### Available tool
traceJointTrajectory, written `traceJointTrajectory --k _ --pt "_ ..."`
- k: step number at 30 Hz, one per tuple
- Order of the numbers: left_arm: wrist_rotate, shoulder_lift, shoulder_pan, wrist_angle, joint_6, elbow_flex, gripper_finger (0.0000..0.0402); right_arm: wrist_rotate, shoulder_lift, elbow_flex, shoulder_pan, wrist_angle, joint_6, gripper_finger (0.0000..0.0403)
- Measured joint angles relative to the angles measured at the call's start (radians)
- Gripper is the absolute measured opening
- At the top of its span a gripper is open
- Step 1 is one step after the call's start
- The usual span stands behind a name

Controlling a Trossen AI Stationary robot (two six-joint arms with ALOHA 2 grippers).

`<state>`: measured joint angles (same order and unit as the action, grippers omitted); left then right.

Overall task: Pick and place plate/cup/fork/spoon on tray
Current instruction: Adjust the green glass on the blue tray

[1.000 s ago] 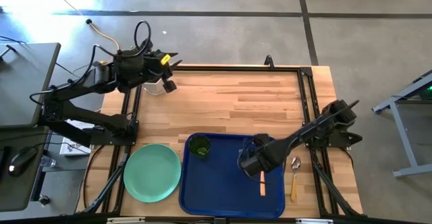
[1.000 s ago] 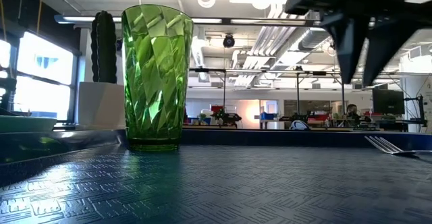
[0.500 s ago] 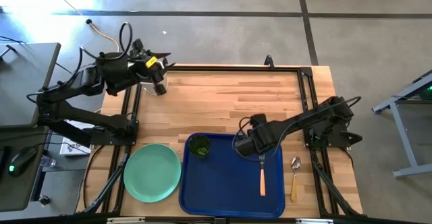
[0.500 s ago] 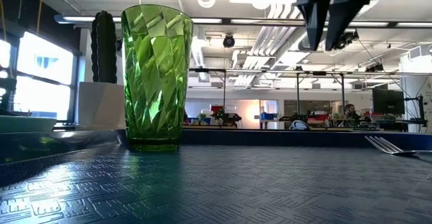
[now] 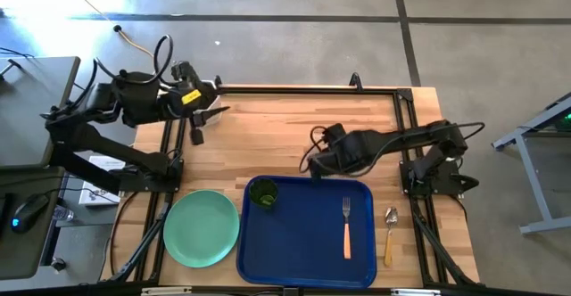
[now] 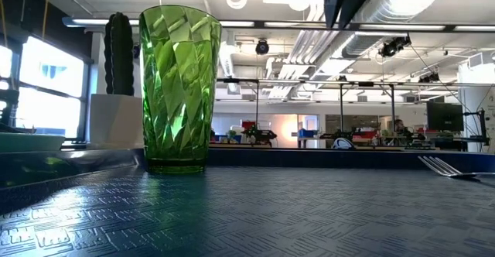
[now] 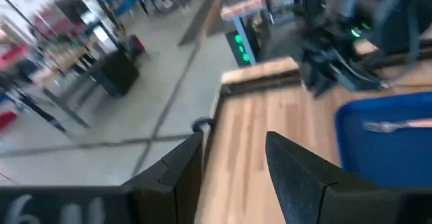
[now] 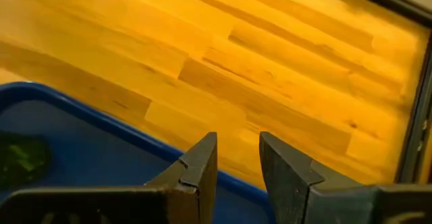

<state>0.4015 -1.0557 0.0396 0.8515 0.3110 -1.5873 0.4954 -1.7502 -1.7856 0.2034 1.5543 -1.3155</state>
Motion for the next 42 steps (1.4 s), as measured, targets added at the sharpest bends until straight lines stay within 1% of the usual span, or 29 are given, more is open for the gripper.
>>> traceJointTrajectory --k 4,8,15,18,23,26,31,36,42 --pt "-0.003 -0.038 0.014 0.158 -0.121 -0.056 0.015 -0.055 0.007 -0.029 -0.033 -0.009 0.103 0.0103" --pt "-0.076 -0.069 0.015 0.243 -0.24 -0.058 0.015 -0.103 0.007 -0.058 -0.055 -0.03 0.176 0.0103" --pt "-0.181 -0.156 0.014 0.291 -0.521 -0.058 0.0151 -0.081 0.007 -0.127 -0.079 -0.031 0.259 0.0103" --pt "-0.194 -0.191 0.014 0.301 -0.621 -0.058 0.0151 -0.074 0.007 -0.17 -0.094 -0.03 0.299 0.0103" --pt "-0.194 -0.244 0.014 0.367 -0.748 -0.058 0.0147 -0.07 0.007 -0.244 -0.118 -0.028 0.378 0.0103" --pt "-0.21 -0.279 0.015 0.392 -0.804 -0.051 0.0147 -0.067 0.007 -0.296 -0.131 -0.029 0.435 0.0103" --pt "-0.269 -0.323 0.029 0.384 -0.859 0.01 0.0147 -0.052 0.007 -0.385 -0.145 -0.028 0.517 0.0103" --pt "-0.27 -0.368 0.047 0.376 -0.923 0.052 0.0147 -0.05 0.007 -0.457 -0.146 -0.03 0.588 0.0103" --pt "-0.27 -0.427 0.073 0.359 -0.989 0.068 0.0147 -0.051 0.007 -0.478 -0.146 -0.027 0.623 0.0103"
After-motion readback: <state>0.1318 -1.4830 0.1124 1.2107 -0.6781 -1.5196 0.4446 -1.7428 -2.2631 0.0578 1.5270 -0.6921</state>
